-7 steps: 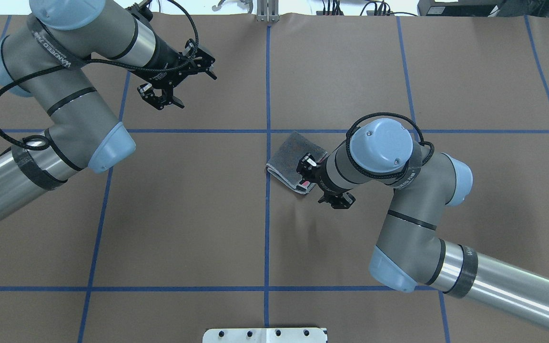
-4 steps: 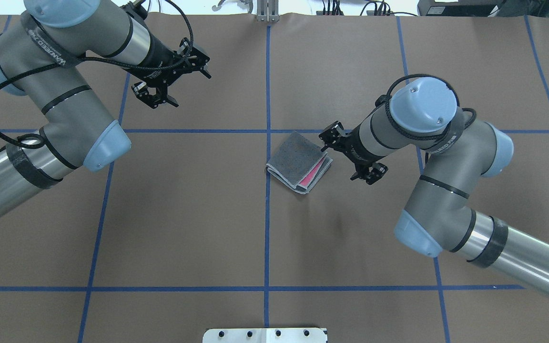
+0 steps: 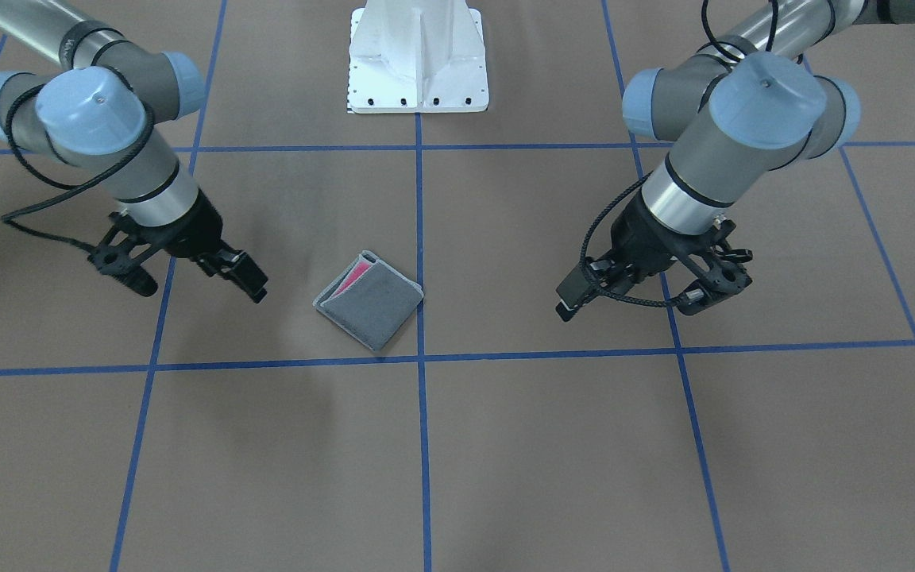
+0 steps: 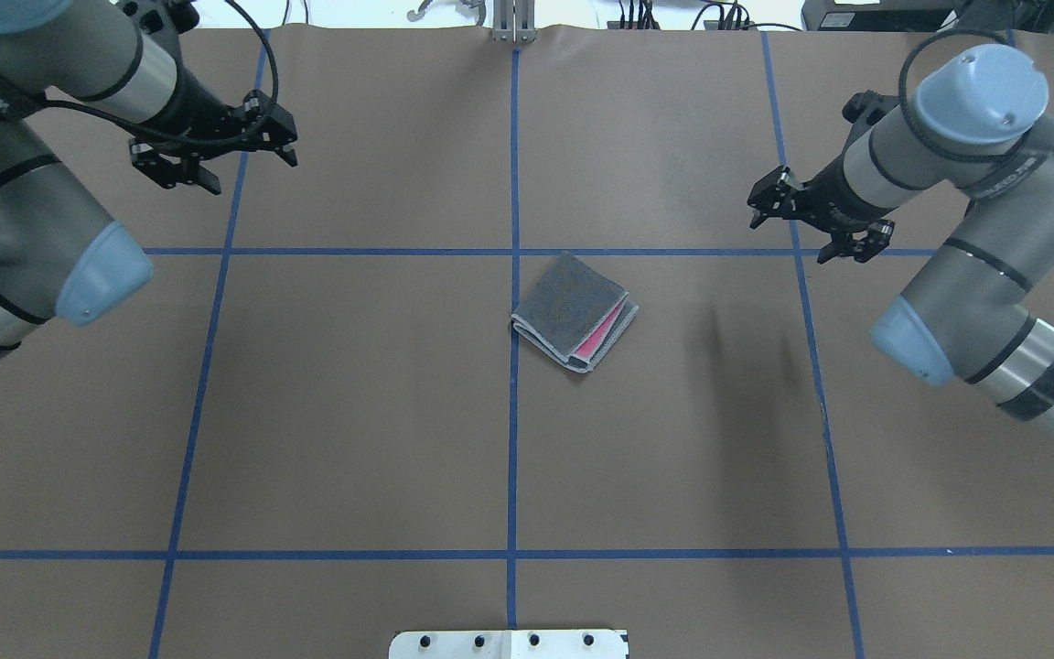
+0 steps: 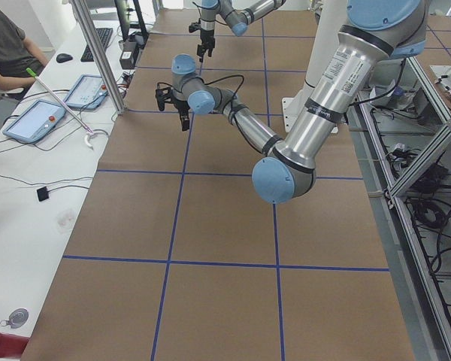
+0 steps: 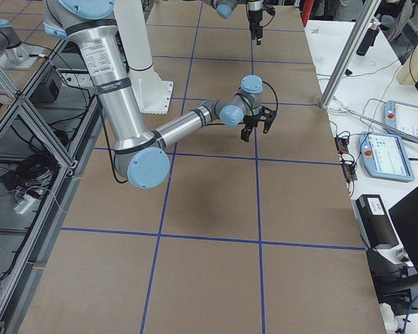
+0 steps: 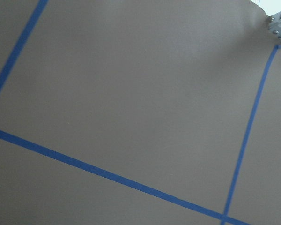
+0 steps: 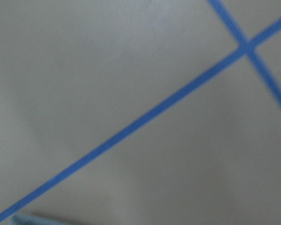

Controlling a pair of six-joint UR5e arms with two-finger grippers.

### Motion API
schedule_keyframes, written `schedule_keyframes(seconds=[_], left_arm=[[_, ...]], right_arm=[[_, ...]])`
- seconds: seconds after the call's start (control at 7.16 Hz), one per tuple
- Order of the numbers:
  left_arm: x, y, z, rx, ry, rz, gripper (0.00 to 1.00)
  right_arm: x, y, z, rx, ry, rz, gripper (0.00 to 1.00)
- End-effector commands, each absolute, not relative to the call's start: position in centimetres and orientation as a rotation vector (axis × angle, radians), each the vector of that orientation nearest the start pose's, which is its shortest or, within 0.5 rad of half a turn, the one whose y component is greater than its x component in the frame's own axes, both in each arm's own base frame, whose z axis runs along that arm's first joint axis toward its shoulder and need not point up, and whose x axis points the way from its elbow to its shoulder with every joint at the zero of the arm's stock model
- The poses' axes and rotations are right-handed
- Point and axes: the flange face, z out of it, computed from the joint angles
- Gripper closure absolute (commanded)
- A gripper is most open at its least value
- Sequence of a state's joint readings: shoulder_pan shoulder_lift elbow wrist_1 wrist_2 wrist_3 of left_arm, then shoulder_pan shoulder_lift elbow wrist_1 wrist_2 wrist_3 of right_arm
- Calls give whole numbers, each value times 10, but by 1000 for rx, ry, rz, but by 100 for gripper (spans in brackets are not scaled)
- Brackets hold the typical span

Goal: Fold towel twice with both arms

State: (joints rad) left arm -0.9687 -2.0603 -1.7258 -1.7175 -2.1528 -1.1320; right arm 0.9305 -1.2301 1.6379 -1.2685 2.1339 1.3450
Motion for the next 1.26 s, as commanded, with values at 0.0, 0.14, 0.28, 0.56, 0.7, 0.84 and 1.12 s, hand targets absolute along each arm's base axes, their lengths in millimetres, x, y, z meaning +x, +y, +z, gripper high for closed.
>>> schedule_keyframes(seconds=[0.0,0.14,0.28,0.56,0.7,0.84,1.12], left_arm=[[234,-562,358,148,795,-25,0],[201,-562,390,173,756,44,0],[171,-554,432,183,710,143,0],[117,-538,495,168,679,245,0],[94,-540,516,126,736,218,0],[82,-542,524,105,778,193,0],[37,-537,562,117,758,230,0]], right_arm=[[-232,-588,478,-46,-842,331,0],[-197,-595,502,-40,-846,288,0],[-157,-592,527,-17,-847,229,0],[-97,-572,574,17,-836,110,0],[-76,-572,584,6,-813,42,0],[-57,-571,591,7,-796,-15,0],[-52,-562,599,-18,-828,-31,0]])
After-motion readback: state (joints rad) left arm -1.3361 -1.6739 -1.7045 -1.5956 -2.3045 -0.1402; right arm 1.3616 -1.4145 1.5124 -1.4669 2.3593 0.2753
